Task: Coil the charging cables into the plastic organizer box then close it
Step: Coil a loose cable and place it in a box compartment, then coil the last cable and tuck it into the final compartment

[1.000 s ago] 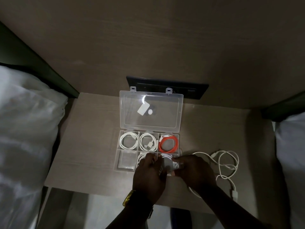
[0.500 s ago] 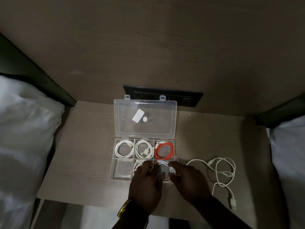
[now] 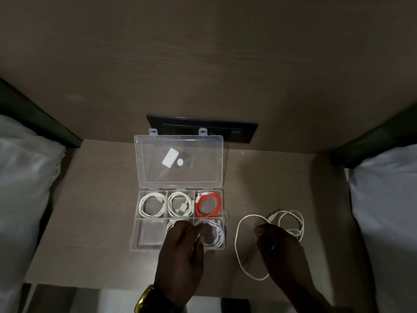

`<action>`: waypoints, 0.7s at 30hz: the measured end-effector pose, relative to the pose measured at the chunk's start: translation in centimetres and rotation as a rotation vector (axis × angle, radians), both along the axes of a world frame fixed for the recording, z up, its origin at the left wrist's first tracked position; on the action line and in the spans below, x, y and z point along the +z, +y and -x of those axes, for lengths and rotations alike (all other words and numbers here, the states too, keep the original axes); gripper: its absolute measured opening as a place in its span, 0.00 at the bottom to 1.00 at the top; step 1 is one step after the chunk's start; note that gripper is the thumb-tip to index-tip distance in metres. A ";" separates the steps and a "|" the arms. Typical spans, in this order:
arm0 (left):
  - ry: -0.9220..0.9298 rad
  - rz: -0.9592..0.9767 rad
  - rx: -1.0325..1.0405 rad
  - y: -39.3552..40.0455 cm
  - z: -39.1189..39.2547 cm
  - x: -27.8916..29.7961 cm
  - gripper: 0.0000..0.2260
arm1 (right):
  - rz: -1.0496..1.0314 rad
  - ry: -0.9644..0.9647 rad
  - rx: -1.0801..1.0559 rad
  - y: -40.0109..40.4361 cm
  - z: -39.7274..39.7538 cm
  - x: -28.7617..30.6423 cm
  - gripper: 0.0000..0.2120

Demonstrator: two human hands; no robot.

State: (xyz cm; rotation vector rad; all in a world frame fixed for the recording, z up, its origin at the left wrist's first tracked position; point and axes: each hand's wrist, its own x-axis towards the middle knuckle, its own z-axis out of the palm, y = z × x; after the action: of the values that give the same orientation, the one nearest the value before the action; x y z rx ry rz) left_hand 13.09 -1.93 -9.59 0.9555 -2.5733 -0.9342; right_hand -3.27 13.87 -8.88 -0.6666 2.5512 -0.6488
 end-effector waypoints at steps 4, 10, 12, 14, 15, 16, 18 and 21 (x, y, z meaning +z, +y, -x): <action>0.104 -0.034 -0.010 1.8 1.0 0.3 0.15 | -0.034 0.087 0.092 -0.4 0.7 -0.2 0.05; 0.079 -0.109 -0.023 4.2 2.9 0.8 0.10 | -0.229 0.335 0.185 -0.9 5.6 -0.8 0.06; 0.059 -0.122 -0.039 4.6 3.5 1.0 0.09 | -0.408 0.306 0.324 -1.0 6.4 -1.4 0.08; 0.057 -0.133 -0.029 4.8 4.2 1.2 0.09 | -0.377 0.275 0.409 -0.9 7.1 -1.1 0.09; 0.064 -0.131 -0.015 4.8 4.5 1.2 0.09 | -0.283 0.273 0.419 -0.9 7.4 -0.6 0.08; 0.074 -0.130 0.005 4.7 4.9 1.2 0.10 | -0.168 0.275 0.402 -0.8 7.6 0.2 0.07; 0.139 -0.160 0.046 4.4 5.7 1.4 0.14 | 0.021 0.302 0.396 -0.4 7.4 1.9 0.10; 0.227 -0.354 0.081 3.9 7.3 2.1 0.10 | 0.184 0.303 0.473 0.6 6.2 4.1 0.10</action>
State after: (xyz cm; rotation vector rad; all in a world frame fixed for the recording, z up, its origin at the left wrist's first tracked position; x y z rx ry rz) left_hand 5.81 1.94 -7.50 0.9646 -2.2072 -1.4164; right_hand -9.51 14.45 -4.83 -1.4727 2.4649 -0.6558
